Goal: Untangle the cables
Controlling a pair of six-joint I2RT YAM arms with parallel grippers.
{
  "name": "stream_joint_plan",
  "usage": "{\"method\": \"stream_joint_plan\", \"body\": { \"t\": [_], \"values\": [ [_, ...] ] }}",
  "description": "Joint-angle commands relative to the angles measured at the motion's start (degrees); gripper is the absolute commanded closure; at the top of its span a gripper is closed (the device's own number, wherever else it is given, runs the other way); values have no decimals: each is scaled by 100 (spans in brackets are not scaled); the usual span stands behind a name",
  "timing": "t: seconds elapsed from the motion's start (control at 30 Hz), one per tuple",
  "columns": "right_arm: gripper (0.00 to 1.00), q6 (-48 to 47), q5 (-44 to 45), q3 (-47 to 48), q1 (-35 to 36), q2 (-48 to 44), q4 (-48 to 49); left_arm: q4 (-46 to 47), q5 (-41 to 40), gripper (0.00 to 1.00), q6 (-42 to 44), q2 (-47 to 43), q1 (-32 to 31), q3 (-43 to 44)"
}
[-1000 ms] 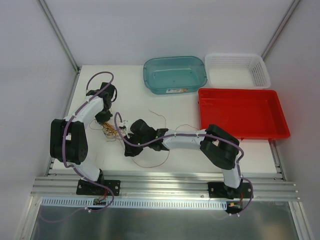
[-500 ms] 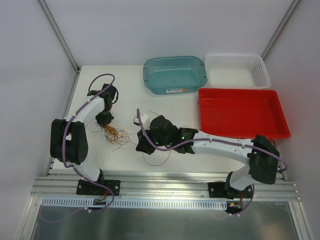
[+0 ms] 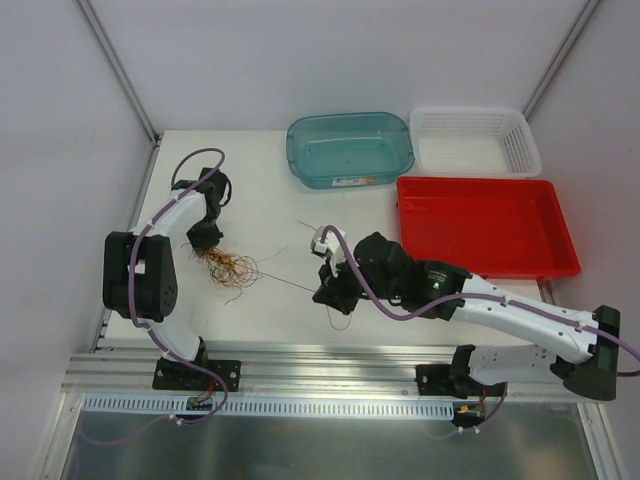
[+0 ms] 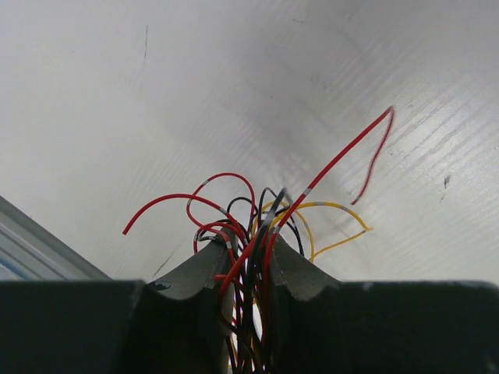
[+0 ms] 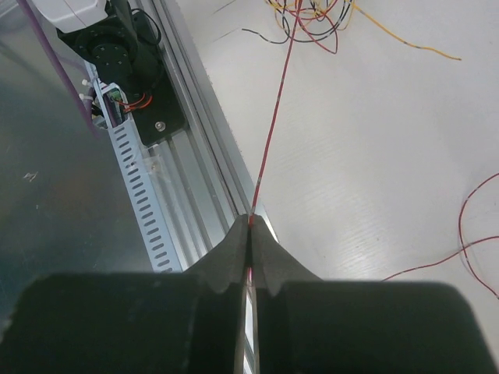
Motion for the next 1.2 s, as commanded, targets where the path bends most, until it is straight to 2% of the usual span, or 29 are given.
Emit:
{"method": "stream_joint_plan", "body": {
  "t": [0.0, 0.27, 0.43, 0.63, 0.8, 0.87, 0.9, 0.93, 0.97, 1.03, 1.17],
  "values": [
    [99, -216, 107, 295, 50, -543, -633, 200, -432, 82, 41, 61, 200, 230],
    [99, -497, 563, 716, 42, -1483, -1300, 200, -511, 81, 50, 500, 499, 397],
    [99, -647, 985, 1059, 33, -1686, -1819, 200, -485, 80, -3, 720, 867, 459],
    [99, -682, 1179, 1147, 7, -1784, -1908, 200, -204, 73, 155, 581, 1167, 564],
    [99, -604, 916, 744, -29, -1336, -1435, 252, 638, 58, 375, -105, 1141, 451],
    [99, -542, 854, 647, -38, -1142, -1302, 410, 649, 48, 393, -518, 1140, 214],
    [99, -507, 854, 559, -46, -1098, -1153, 428, 640, 40, 436, -624, 1141, 152],
    [99, -446, 854, 515, -64, -1089, -1065, 428, 675, 24, 463, -799, 1132, 90],
    [99, -402, 845, 471, -73, -1063, -985, 428, 762, 17, 480, -879, 1132, 64],
    [99, -366, 810, 418, -117, -993, -862, 428, 1208, 9, 594, -1141, 1114, 2],
    [99, -340, 801, 392, -178, -782, -792, 420, 1536, 1, 621, -1687, 1026, -209]
  ]
}}
